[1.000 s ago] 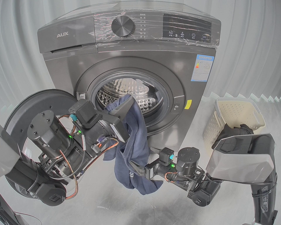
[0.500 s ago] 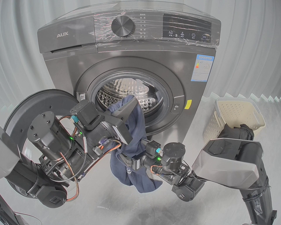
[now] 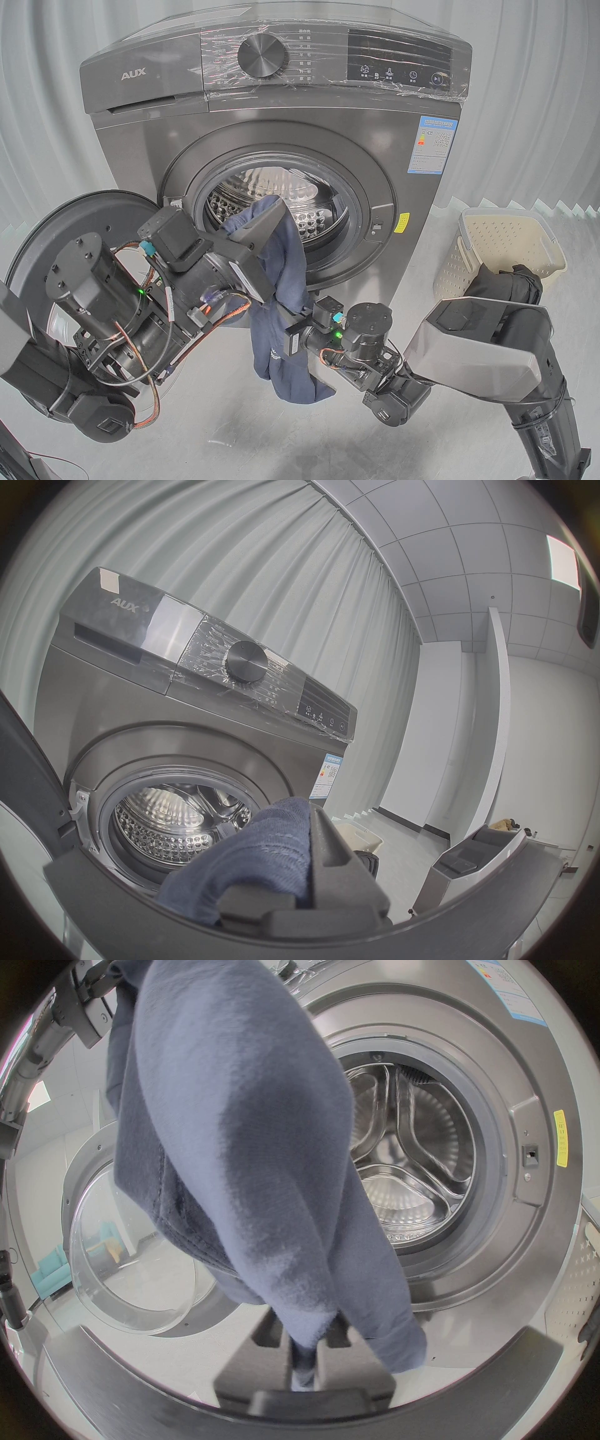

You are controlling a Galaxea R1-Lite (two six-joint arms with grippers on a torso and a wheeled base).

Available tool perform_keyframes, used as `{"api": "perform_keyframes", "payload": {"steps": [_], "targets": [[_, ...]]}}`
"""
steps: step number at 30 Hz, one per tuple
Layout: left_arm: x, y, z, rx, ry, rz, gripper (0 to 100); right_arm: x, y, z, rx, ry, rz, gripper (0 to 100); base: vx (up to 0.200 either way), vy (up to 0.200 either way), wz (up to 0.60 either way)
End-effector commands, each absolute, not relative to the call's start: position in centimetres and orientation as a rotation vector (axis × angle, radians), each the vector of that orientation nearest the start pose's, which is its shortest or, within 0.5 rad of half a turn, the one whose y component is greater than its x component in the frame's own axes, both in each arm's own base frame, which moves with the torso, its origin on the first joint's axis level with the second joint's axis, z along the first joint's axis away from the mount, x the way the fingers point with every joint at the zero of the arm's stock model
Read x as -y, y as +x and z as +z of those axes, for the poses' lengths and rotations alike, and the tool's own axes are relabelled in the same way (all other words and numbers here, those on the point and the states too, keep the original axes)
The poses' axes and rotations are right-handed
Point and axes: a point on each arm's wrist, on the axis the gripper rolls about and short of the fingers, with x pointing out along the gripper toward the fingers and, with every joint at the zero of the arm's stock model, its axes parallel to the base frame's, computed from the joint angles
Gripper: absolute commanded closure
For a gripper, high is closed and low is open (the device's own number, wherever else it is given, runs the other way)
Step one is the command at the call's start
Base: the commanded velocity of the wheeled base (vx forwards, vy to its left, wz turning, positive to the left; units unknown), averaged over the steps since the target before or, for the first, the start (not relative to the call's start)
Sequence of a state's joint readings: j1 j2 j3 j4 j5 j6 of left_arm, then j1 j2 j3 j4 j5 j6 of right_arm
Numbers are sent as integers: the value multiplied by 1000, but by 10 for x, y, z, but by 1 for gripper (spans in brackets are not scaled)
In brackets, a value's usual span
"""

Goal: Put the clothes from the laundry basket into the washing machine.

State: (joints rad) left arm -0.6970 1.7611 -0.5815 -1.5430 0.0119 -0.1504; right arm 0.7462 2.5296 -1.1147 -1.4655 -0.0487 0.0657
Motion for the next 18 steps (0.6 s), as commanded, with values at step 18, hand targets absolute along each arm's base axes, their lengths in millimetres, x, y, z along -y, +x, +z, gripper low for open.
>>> {"api": "perform_keyframes", "payload": {"steps": [18], "targets": [[142,240,117,-16,-141,-528,100,-225,316,132,188,141,579,100,0,0,0]]}}
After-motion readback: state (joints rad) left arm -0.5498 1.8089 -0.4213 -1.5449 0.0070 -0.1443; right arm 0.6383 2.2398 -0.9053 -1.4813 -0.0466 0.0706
